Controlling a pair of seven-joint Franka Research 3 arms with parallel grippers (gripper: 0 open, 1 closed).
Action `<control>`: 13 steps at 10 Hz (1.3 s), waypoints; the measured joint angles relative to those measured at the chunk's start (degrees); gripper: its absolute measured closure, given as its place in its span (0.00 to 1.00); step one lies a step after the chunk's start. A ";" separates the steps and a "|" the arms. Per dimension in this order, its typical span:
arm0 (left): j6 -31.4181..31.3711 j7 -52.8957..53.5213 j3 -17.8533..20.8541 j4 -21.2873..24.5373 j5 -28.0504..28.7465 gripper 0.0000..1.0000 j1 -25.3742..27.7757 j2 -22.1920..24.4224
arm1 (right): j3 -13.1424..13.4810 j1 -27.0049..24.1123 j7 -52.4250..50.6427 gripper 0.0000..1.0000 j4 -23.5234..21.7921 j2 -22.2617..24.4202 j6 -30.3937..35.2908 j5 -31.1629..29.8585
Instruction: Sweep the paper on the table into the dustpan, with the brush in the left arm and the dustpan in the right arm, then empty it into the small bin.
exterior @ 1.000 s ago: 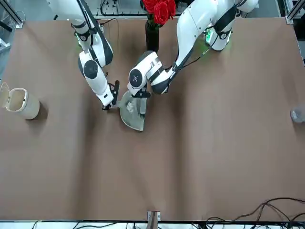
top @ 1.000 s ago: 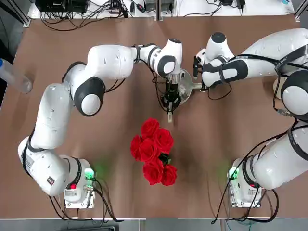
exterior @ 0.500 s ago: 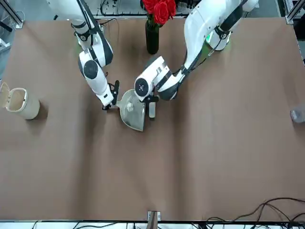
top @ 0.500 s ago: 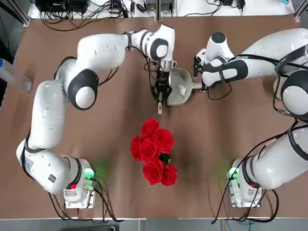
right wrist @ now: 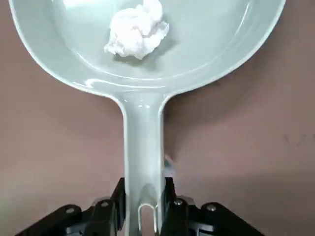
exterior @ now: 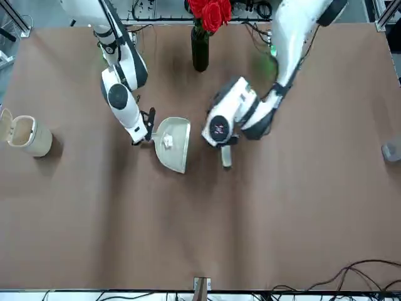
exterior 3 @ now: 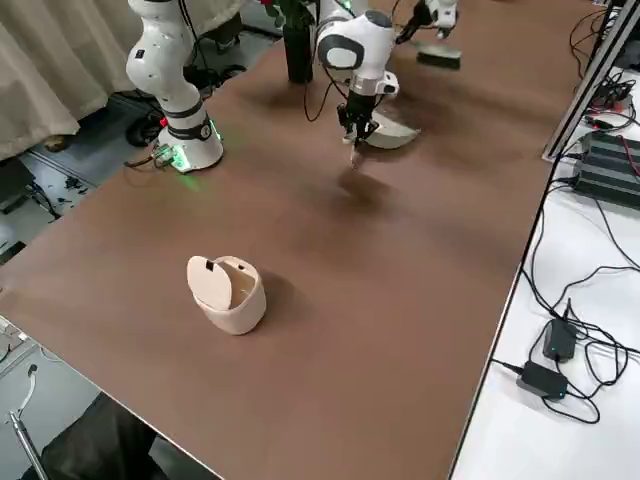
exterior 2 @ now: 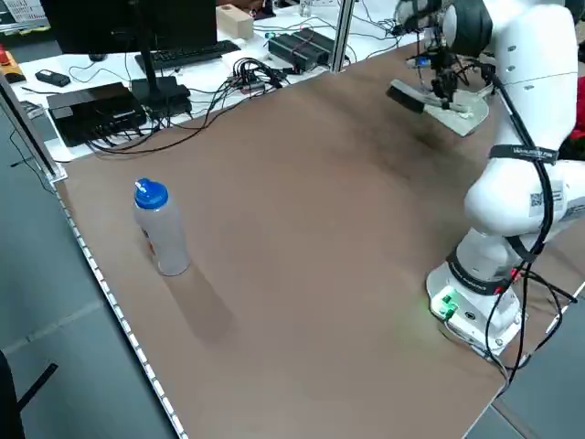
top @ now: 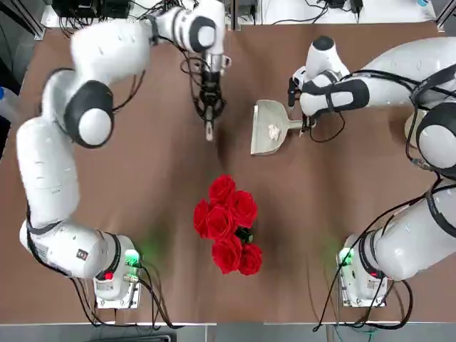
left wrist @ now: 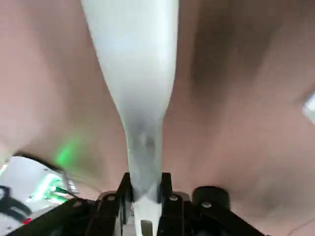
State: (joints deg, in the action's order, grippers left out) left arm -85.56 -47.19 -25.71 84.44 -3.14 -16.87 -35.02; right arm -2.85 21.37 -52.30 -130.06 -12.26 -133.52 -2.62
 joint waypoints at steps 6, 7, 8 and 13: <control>0.04 15.59 0.29 15.39 7.54 0.73 19.57 14.20 | 0.26 -6.65 2.36 0.67 0.78 2.94 4.09 0.00; -0.02 18.49 0.32 17.32 8.32 0.73 22.24 15.64 | 0.28 -7.21 4.26 0.67 0.79 3.57 5.15 0.00; -0.13 20.25 0.34 18.96 8.96 0.73 24.14 16.72 | 0.29 -7.65 7.26 0.67 0.80 4.26 6.35 -0.01; -1.53 25.01 0.25 25.80 13.44 0.73 27.58 18.83 | 0.29 -10.68 18.97 0.67 0.89 6.64 9.80 -0.01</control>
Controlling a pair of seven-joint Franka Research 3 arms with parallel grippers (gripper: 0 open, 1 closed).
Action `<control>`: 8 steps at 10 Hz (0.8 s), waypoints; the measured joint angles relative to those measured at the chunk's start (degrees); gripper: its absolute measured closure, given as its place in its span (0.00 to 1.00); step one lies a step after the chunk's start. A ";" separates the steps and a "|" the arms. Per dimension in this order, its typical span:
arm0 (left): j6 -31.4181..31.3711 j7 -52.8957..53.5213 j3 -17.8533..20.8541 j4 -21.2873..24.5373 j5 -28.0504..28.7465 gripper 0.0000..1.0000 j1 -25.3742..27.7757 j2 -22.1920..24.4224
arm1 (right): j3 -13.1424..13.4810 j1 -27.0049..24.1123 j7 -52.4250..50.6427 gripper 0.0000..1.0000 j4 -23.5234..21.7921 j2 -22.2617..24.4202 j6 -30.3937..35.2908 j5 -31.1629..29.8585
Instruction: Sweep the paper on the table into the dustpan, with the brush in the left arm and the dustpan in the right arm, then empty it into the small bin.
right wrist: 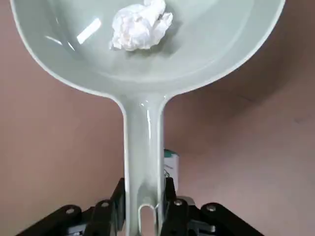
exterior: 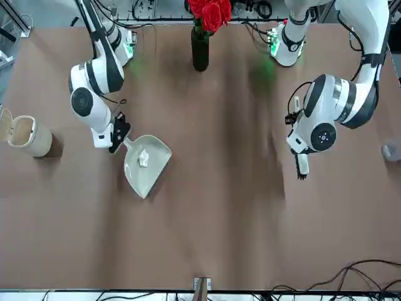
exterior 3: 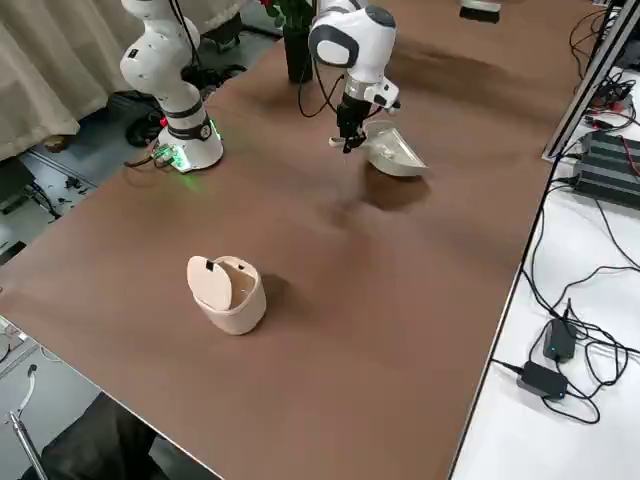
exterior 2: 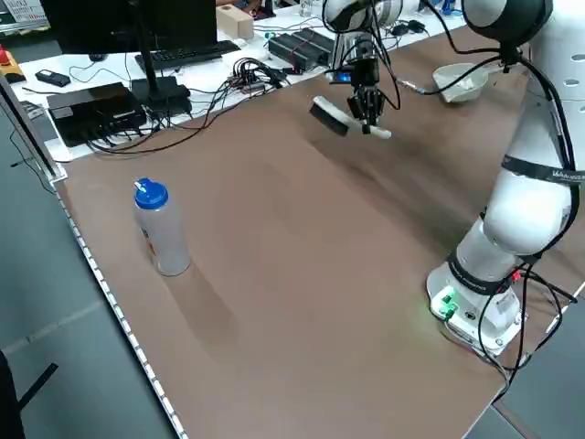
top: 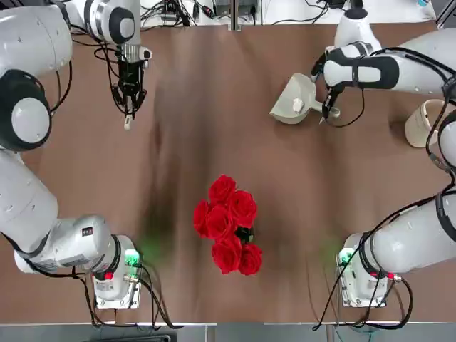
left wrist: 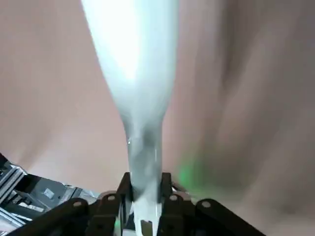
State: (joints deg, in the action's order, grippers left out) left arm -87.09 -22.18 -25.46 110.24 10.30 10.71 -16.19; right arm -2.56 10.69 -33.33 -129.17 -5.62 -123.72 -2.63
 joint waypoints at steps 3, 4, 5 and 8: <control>-2.61 5.66 0.02 1.64 0.66 0.73 6.34 0.19 | 0.02 -4.40 0.02 0.67 0.41 4.15 4.98 0.00; -2.71 7.79 0.02 1.65 0.67 0.73 7.81 0.56 | 0.02 -5.69 0.01 0.67 0.43 5.65 6.76 0.00; -2.89 9.32 0.02 1.78 0.67 0.73 8.66 0.99 | 0.02 -6.72 0.00 0.67 0.44 7.06 8.63 0.00; -6.31 13.44 0.00 5.83 1.22 0.73 9.08 1.19 | 0.17 -10.49 -0.81 0.67 0.46 10.55 13.57 0.01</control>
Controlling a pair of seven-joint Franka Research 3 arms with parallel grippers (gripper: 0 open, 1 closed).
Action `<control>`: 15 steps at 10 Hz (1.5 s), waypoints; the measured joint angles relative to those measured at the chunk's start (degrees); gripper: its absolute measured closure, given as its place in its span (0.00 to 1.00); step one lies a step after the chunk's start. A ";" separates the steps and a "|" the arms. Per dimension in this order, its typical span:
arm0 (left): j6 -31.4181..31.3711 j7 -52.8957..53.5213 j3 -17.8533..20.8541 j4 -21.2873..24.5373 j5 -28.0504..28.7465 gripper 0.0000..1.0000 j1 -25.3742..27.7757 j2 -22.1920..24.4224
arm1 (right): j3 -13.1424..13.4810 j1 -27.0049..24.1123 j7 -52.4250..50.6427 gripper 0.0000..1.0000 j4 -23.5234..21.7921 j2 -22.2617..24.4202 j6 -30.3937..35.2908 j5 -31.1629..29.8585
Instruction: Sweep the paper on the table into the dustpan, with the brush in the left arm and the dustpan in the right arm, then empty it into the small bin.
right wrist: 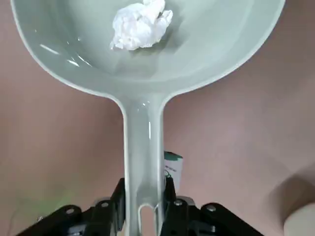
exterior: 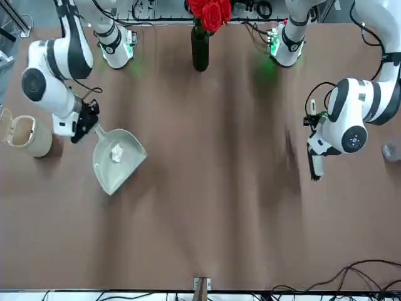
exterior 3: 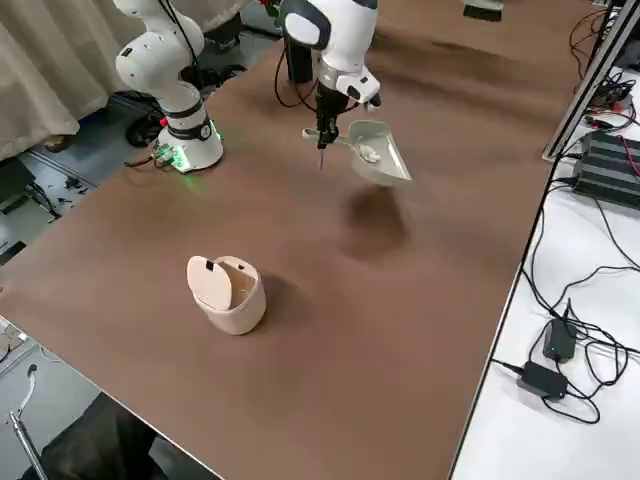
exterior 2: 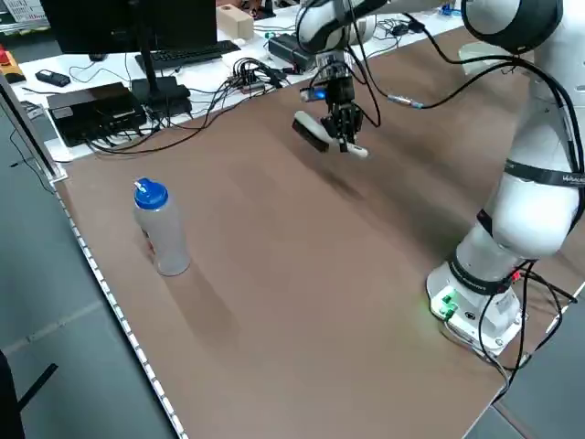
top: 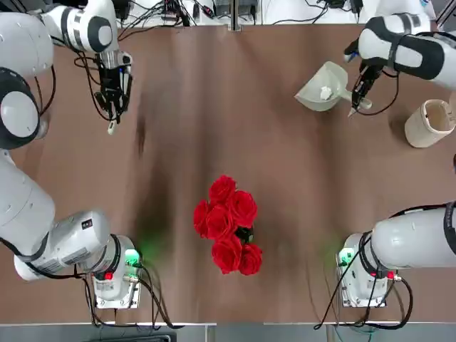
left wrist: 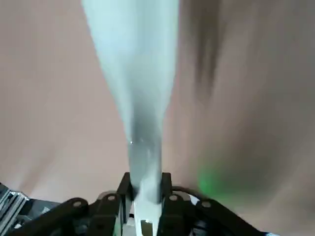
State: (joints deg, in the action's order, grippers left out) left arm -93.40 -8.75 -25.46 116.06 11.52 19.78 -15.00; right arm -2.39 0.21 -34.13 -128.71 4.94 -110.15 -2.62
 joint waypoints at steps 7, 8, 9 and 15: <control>-4.92 3.34 -0.09 3.09 0.49 0.73 2.32 -4.18 | 7.73 -2.83 1.89 0.67 -0.21 4.47 3.96 1.36; -5.07 3.34 -0.15 3.08 0.49 0.73 2.31 -4.37 | 7.79 -2.93 6.13 0.67 -0.22 4.56 4.06 1.54; -5.08 3.34 -0.18 3.08 0.49 0.73 2.29 -4.44 | 7.64 -2.92 11.28 0.67 -0.23 4.56 4.25 1.66; -5.09 3.22 -0.22 3.10 0.49 0.73 2.14 -5.14 | 7.37 -3.90 22.91 0.67 4.41 6.41 11.71 1.71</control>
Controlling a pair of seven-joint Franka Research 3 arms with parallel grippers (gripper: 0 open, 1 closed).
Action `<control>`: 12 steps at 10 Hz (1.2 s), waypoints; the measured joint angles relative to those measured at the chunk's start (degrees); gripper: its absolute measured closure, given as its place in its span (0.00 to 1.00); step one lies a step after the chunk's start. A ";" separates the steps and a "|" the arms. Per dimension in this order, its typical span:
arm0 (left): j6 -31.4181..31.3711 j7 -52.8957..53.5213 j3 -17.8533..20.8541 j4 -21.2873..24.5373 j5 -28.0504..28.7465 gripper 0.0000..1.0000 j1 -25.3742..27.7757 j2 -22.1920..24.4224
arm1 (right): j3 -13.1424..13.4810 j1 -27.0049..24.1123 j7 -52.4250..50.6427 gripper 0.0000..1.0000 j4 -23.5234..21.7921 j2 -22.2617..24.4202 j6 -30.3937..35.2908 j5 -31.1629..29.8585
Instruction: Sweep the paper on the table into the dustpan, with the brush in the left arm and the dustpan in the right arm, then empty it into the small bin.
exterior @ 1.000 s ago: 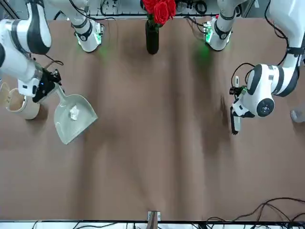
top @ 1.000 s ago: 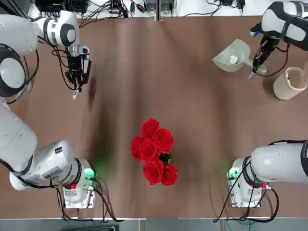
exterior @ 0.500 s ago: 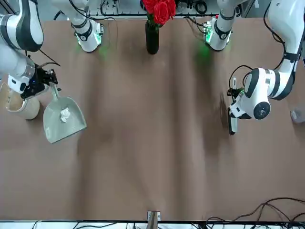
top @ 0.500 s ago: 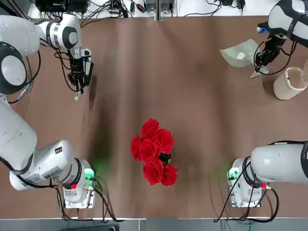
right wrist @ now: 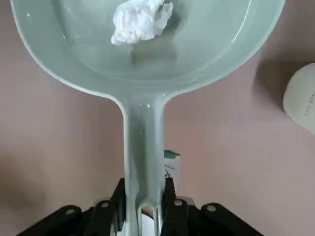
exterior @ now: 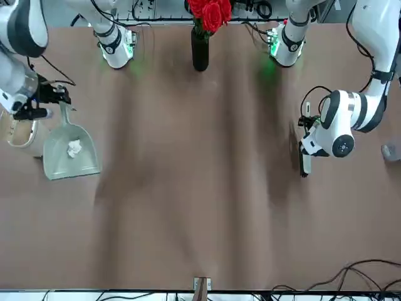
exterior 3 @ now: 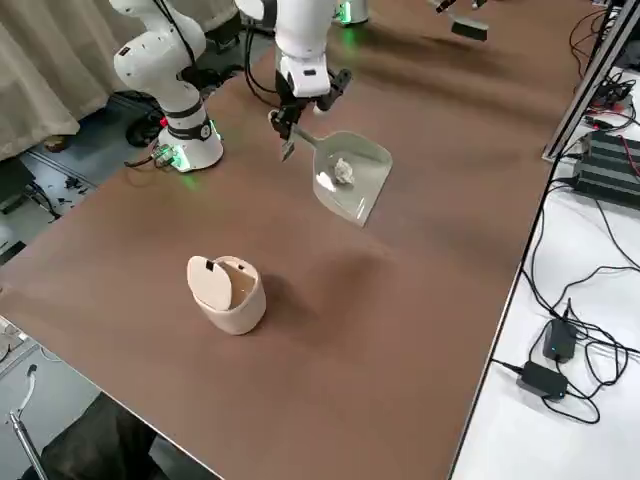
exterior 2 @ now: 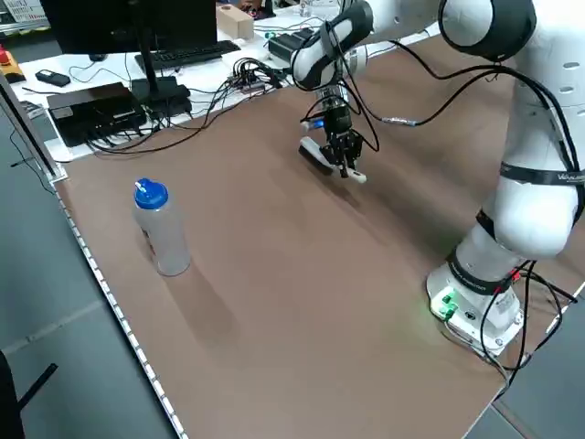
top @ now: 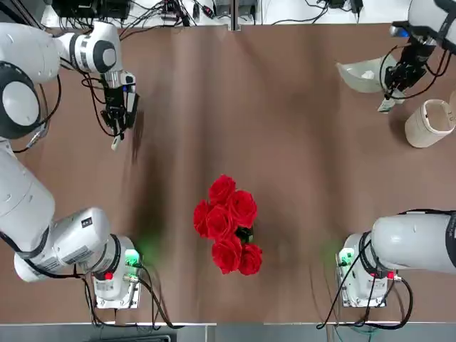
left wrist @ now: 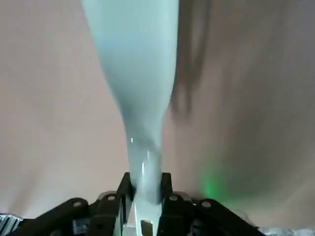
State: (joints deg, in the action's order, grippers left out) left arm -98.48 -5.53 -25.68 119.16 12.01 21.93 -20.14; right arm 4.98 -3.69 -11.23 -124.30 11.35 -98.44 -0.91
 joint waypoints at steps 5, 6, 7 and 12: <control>-0.17 -4.49 -0.05 0.01 0.00 0.73 -0.08 -1.69 | 0.23 -7.90 6.86 0.67 0.32 0.02 -0.17 0.72; -0.43 -4.75 -0.05 0.01 0.00 0.73 -0.08 -1.91 | 0.29 -10.73 7.48 0.67 0.66 0.03 -0.33 2.37; -0.50 -4.77 -0.06 0.00 0.00 0.73 -0.08 -1.97 | 0.34 -13.36 8.42 0.67 1.20 0.05 -0.34 3.73; -0.51 -4.81 -0.09 0.00 0.00 0.73 -0.10 -1.97 | 0.59 -19.58 15.43 0.67 1.63 0.06 -0.33 9.75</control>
State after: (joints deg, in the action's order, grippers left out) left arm -98.99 -10.34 -25.78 119.16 12.01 21.83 -22.11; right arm 5.57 -23.27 4.20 -122.67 11.41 -98.77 8.85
